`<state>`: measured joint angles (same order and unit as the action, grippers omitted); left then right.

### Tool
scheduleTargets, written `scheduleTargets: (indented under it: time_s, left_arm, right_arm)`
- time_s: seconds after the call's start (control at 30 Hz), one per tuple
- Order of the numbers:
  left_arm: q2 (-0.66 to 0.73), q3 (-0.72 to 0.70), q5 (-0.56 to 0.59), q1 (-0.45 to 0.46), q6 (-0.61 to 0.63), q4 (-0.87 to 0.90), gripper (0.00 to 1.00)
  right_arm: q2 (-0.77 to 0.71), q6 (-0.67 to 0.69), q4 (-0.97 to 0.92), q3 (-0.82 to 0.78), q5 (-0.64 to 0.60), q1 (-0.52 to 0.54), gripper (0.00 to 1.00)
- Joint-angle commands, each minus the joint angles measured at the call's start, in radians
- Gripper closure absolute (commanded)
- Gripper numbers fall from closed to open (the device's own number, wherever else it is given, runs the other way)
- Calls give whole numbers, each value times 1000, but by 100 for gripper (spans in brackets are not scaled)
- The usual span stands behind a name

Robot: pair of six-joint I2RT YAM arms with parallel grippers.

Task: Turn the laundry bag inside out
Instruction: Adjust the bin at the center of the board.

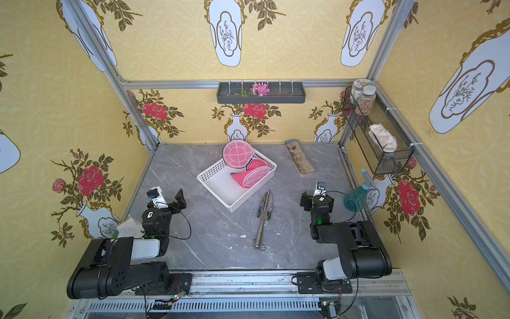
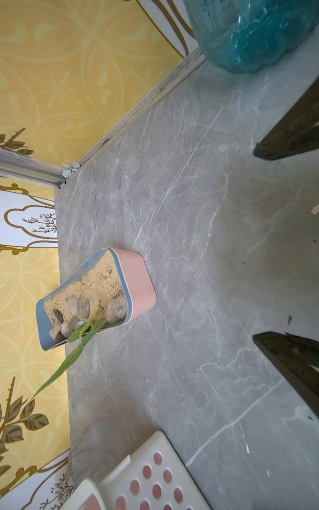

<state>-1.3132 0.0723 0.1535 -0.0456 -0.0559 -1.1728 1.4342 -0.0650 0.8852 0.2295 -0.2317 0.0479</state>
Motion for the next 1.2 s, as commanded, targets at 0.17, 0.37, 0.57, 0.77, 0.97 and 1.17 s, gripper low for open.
scheduleTargets:
  time_s: [0.17, 0.37, 0.57, 0.77, 0.97, 1.17]
  left_arm:
    - [-1, 2, -10, 1, 12, -4, 0]
    - [-2, 1, -11, 1, 13, -4, 0]
    - [-1, 3, -10, 1, 13, -2, 0]
    - [71, -28, 35, 1, -2, -11, 0]
    - [369, 9, 114, 45, 8, 248, 0]
    - [556, 134, 251, 43, -274, 506, 0]
  right_arm:
    - [-2, 13, 33, -4, 8, 4, 3]
    - [-1, 8, 26, -1, 29, -8, 3]
    - [-5, 4, 25, -3, 46, -19, 3]
    - [-130, 24, 17, -49, 14, 0, 3]
    - [-527, -29, -284, -13, 52, 43, 3]
    - [-594, -313, -537, 161, 232, 4, 3]
